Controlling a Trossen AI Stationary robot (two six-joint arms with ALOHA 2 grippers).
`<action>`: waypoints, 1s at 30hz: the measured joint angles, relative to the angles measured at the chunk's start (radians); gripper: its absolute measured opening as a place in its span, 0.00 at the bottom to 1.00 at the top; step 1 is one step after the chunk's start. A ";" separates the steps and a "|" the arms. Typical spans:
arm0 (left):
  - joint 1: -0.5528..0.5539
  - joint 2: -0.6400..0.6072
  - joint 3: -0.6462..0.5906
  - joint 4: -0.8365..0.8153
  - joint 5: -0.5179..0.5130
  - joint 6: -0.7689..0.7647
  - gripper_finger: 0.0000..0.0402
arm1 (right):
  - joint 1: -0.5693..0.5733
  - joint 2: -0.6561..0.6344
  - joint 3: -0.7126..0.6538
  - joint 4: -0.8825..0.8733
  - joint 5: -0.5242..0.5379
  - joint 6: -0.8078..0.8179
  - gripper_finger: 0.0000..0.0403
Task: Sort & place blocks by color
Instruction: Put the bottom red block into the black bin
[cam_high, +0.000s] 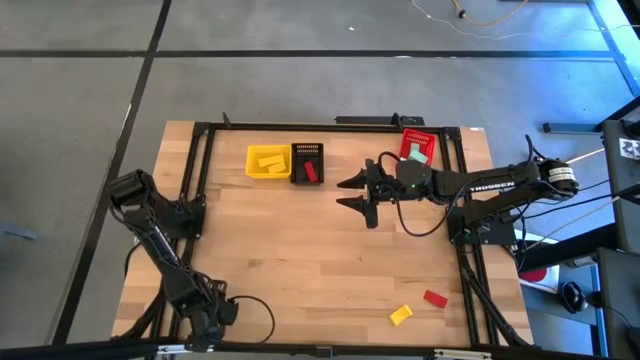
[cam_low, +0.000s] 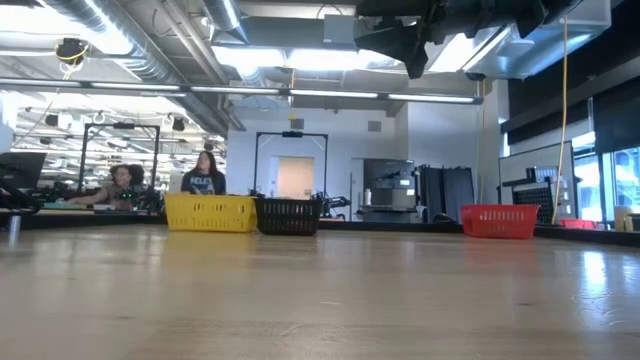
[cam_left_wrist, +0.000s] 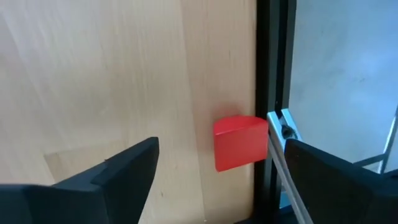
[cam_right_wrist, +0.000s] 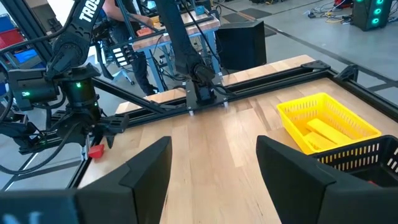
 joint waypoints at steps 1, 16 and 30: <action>0.003 0.000 0.000 0.001 0.001 -0.014 0.85 | 0.000 0.000 0.000 0.000 0.000 0.000 0.59; 0.035 0.000 0.000 0.024 -0.027 -0.104 0.86 | 0.000 0.000 0.000 0.000 0.000 0.000 0.59; -0.050 0.000 0.000 0.025 -0.096 -0.153 0.86 | 0.000 0.000 0.000 -0.007 0.000 0.000 0.59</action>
